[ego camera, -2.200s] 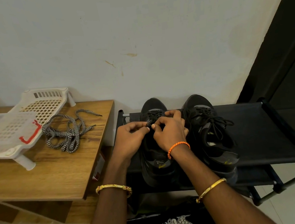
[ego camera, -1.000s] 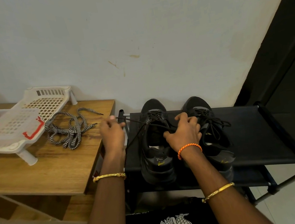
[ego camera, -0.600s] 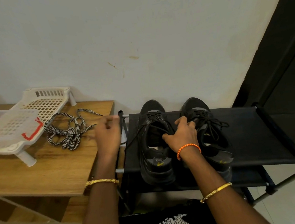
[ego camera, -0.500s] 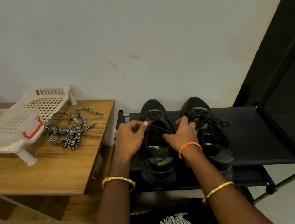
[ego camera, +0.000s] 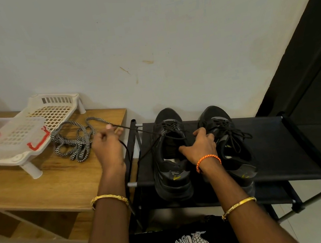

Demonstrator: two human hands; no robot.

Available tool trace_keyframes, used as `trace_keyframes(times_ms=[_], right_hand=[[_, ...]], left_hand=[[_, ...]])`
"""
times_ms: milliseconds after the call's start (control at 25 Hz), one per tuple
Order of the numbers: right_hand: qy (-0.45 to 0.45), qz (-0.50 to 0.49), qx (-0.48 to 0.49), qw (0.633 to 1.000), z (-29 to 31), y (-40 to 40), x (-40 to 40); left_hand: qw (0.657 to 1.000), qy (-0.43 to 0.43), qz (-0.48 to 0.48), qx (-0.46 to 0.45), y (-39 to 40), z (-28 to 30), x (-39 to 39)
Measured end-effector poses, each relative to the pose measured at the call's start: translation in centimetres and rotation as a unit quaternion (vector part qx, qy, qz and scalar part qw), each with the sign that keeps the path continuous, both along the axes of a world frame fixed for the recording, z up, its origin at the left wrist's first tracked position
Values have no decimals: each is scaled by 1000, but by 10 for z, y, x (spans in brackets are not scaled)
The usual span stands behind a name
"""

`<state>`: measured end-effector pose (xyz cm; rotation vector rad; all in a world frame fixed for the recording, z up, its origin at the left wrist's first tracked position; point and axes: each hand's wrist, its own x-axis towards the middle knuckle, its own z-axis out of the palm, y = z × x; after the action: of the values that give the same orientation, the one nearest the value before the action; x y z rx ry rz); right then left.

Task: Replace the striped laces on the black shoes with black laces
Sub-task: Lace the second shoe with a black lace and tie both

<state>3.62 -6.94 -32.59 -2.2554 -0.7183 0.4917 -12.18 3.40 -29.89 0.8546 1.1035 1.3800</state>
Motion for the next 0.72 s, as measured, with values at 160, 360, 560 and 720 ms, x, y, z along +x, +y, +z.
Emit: trace_keyframes(times_ms=[160,360,560,720], right_hand=[[5,1,-7,1000,0,-1,0],[0,37,9,999,0,1,1],[-47,51,64,996,3,6,0],[-56,45,49,996,2,8,1]], left_hand=[[978,-183,85,-53,8,8,-23],[949,301,-55,78,-3,0,-8],[825,491,-231,158,-20,-14,32],[837,486,-210,137,-17,-19,36]])
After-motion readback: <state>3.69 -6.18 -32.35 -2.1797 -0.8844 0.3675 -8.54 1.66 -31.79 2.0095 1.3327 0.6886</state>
